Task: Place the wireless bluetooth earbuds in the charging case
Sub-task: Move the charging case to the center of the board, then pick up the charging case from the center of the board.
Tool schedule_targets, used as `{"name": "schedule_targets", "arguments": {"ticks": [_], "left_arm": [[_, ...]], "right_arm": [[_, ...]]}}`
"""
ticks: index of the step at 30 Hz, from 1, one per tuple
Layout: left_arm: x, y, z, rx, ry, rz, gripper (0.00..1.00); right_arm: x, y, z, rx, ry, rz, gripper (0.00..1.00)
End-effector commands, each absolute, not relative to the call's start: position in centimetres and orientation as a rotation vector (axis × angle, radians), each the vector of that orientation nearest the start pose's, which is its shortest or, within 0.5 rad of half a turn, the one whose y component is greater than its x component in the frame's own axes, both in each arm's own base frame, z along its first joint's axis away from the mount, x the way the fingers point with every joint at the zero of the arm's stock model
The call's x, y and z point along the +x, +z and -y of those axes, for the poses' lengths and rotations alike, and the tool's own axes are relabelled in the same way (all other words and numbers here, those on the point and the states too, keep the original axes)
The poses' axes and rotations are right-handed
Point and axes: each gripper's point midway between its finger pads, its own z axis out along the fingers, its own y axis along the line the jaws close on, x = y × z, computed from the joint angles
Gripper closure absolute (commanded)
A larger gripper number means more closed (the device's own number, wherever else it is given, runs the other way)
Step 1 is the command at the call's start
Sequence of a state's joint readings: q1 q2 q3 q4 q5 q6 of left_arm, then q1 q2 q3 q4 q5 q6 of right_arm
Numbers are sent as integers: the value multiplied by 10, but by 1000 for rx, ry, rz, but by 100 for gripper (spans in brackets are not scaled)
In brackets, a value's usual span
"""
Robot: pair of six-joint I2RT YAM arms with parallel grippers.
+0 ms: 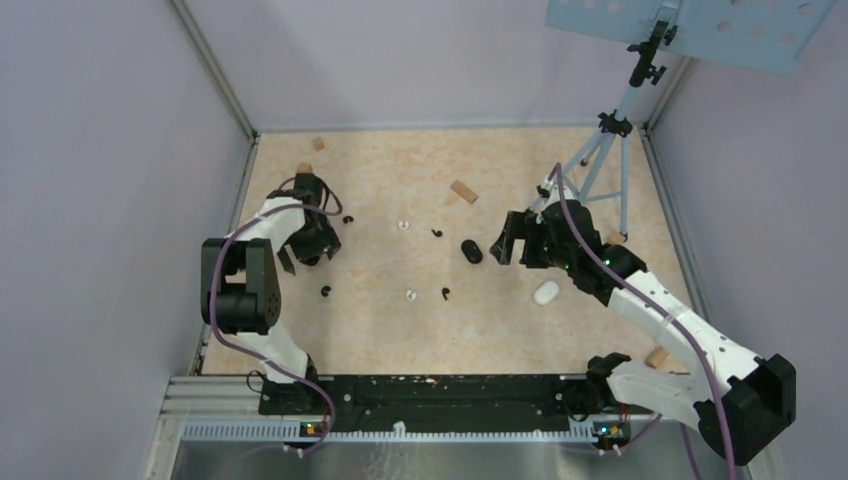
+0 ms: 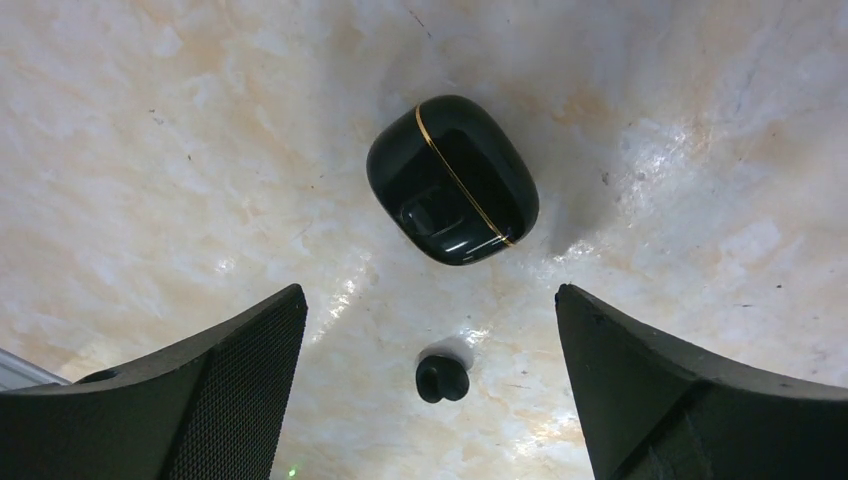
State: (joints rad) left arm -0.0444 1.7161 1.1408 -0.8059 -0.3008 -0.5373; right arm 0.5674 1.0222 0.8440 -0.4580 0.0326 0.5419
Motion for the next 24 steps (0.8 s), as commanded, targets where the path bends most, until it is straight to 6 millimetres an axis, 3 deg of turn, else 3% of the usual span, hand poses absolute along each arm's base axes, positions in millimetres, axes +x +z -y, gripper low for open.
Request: {"name": "schedule_targets", "arguments": {"ticks": [1,7,14,20,24], "left_arm": [[327,53,-13,-875,244,-2643,1],[346,48,-14,-940,158,-2581,1],[346,29,-32,-1103,176,-2556,5],[344,19,-31,-1169,172,-2543,10],[341,16,-28,-1204,140,-2510,19]], "right_arm": [[260,182,-182,-45,558,-2241,6],[253,183,-179,-86,546,-2254,6],[244,184,-173,-129,525,-2276,6],[235,188,-170,-156,530,-2287,5],[230,185,-172,-176,548,-2307,5]]}}
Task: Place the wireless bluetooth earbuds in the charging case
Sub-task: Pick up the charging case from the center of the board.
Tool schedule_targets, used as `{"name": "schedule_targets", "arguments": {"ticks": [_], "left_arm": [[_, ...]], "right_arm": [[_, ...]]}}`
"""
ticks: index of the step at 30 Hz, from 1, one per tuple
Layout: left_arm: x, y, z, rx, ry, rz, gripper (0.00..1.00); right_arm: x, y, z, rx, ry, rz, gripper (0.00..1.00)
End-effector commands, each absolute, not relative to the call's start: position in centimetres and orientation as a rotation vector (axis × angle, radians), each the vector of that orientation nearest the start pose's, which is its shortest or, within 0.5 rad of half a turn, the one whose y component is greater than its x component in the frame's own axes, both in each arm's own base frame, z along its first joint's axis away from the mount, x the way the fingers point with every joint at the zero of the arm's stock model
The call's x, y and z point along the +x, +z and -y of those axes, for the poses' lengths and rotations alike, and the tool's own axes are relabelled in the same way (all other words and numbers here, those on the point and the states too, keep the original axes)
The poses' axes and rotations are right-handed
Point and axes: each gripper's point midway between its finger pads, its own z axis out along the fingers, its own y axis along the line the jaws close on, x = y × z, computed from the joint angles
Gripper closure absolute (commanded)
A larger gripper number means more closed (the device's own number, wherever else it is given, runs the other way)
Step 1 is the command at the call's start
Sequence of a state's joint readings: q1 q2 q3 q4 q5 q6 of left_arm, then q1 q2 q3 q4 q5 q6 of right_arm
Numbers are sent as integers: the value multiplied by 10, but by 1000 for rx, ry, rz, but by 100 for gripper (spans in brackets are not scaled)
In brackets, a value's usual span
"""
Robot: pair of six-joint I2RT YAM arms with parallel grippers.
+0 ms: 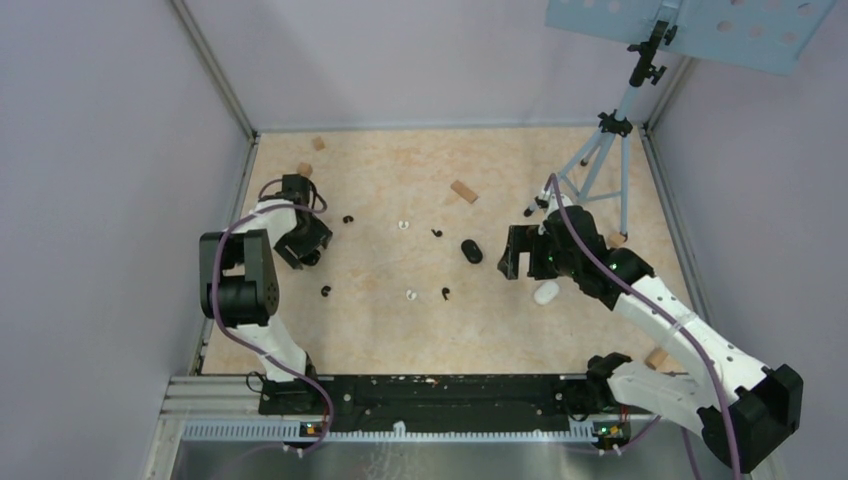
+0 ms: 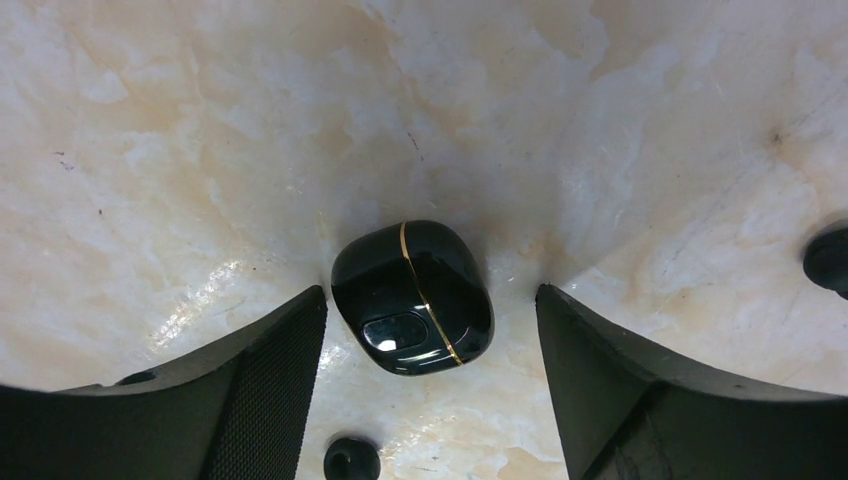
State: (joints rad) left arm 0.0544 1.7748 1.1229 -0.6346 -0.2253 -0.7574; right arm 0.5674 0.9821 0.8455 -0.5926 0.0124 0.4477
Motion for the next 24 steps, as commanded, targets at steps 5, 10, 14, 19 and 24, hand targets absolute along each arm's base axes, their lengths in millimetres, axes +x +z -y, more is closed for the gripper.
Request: {"name": "schedule_targets", "arguments": {"ticks": [5,10,14,19,24], "left_arm": [[343,14,-31,-1190,165,-2511,29],[342,16,-26,-1160,124,-2531,37],[332,20,-23,-1102,118,-2553,42],[319,25,-19,-1015,132,-2584,52],[310,30,-5,-948,84,-2638,55]], "right_arm": [[226,185,-175,-195,569,-2320,6],[223,184,-174,-208,575,-2321,6],[222,184,-175,-208,588,-2321,6],[222,188,-182,-201,634,-2306,6],[222,196,-189,-199,681,-2292,6]]}}
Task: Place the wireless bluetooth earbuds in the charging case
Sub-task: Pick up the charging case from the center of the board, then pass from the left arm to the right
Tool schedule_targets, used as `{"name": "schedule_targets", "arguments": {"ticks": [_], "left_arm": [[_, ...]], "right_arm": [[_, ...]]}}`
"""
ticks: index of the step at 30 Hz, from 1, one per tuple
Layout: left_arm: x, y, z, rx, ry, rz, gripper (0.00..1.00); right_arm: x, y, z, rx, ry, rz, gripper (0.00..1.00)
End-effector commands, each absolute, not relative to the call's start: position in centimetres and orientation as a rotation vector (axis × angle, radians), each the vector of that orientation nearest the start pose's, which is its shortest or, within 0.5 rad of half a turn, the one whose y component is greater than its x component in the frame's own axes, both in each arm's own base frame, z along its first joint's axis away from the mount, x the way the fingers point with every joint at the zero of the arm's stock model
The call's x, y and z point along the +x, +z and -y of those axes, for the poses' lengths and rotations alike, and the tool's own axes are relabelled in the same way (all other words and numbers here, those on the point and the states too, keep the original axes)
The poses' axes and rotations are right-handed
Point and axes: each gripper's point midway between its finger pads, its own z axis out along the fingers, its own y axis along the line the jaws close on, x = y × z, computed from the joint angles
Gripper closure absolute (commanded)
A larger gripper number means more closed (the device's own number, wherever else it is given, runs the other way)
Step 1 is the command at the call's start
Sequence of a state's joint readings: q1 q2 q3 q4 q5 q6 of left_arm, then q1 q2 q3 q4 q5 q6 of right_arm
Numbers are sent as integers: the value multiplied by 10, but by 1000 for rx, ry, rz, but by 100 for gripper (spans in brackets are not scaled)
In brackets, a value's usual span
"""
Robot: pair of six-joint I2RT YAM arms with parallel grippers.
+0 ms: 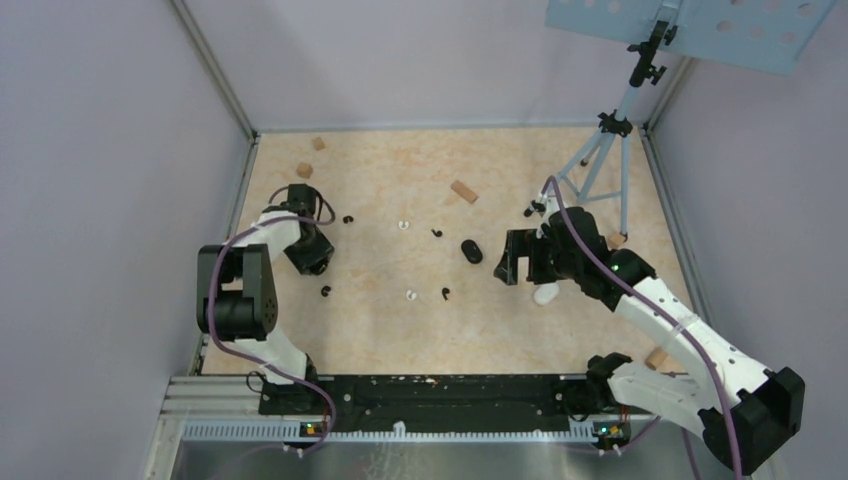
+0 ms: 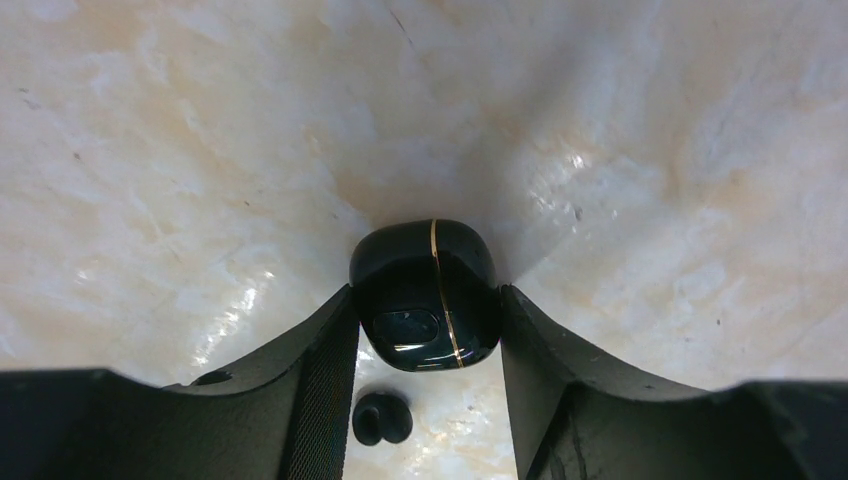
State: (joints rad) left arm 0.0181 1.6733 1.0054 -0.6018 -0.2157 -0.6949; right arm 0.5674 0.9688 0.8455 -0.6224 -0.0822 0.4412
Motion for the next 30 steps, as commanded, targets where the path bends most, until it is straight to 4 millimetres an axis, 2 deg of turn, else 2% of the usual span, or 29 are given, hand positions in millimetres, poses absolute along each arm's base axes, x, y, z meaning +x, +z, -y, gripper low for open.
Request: {"name": "schedule_targets", "arguments": {"ticks": [1,7,10,13,17,20,23,30], "left_arm": [[310,33,-3,-945,65,-2638,55],[316,65,55,-601,-146,-2644,57],[314,80,75,-440,-212,-2638,57],[302,86,101,-299,-334,-2654,57],[280,82,128,-265,-450,-2699,57],[266,85,159,-218,-539,-2675,57],[258,86,182,-182,-549,-2667,57],[243,91,244,20,-615,-2669,57]], "right_arm": [[222,199,-188,-192,682,-2291,7],[224,205,-180,-133,646,-2277,7],[226,205,-176,-105,620,-2276,6],[228,206,-171,-79,600,-2258,6],[229,203,-165,-39,575,-2240,6],[229,192,-168,-1,593,-2268,6],[229,178,-175,58,638,-2297,6],[220,158,-204,199,871,-2348,7]]}}
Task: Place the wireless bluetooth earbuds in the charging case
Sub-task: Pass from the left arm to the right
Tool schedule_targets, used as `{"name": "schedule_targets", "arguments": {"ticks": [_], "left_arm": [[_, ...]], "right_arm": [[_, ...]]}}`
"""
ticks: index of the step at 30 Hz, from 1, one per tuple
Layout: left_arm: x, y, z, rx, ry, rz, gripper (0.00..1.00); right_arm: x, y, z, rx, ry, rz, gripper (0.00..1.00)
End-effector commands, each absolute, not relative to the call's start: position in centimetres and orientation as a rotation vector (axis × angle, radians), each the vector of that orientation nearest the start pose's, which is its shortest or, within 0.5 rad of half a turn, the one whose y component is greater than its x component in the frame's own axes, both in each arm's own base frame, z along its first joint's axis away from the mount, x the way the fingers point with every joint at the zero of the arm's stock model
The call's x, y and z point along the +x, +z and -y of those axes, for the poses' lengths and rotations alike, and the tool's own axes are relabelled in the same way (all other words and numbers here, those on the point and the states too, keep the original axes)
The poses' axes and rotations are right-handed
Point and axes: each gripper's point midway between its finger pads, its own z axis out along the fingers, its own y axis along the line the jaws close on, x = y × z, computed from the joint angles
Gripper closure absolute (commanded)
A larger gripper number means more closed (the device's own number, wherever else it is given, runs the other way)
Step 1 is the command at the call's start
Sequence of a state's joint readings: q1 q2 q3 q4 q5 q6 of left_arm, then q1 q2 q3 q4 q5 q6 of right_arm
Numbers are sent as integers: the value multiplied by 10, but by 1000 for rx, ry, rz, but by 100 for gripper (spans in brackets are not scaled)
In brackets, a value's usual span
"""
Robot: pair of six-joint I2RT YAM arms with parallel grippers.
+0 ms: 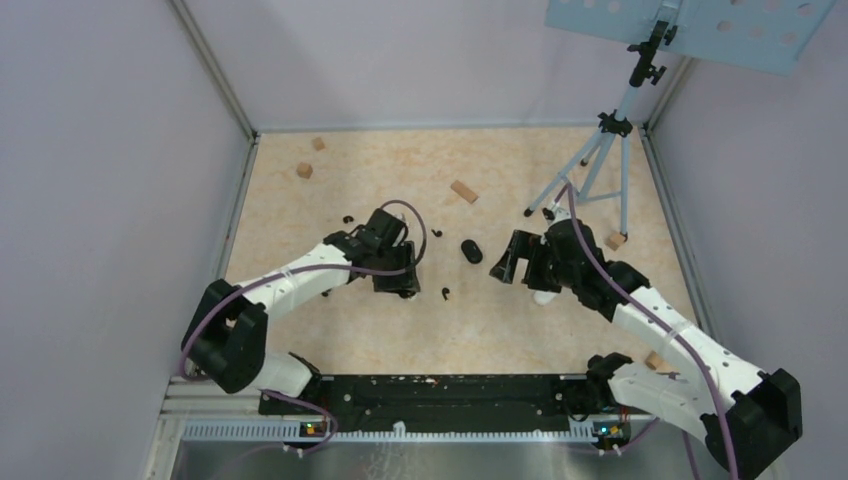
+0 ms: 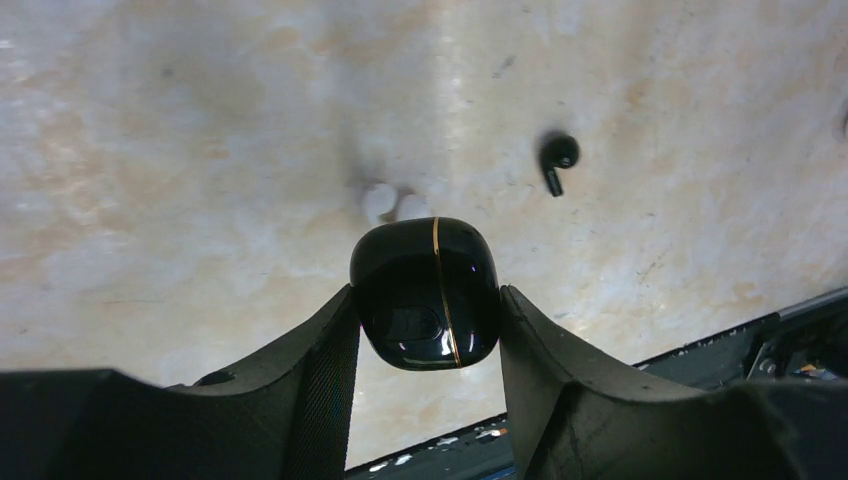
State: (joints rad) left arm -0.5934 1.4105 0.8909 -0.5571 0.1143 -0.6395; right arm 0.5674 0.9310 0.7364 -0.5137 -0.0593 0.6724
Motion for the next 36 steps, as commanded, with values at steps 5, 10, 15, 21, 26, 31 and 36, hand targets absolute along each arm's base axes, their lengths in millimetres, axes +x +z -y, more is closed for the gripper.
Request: {"name": "schedule_targets", "arguments": {"ticks": [5,10,15,21,26,31,36], "left_arm": [[233,108,289,219,-805,-2573,57],[229,121,305,390,-897,-2479,56],[227,142,306,566,-911,-2379,56],[218,177,312,801,-969,-2231,55],[211,194,316,943,-1011,-2112,57],[206,195,316,1027,-1014,-2076,55],[197,192,316,1086,-1049,-2106,55]], "right_arm": [[217,158,-228,296,1089,-2335,6],[224,170,-247,337,1208,-2342,7],[238,181,-241,411,1265,-2383,7],[246,198,-215,484,1382,-2304,9],[240,194,-217,440,1386,-2344,11],[238,205,-226,383,1447,-2313,11],[229,205,-250,337,1510,-2337,11]]}}
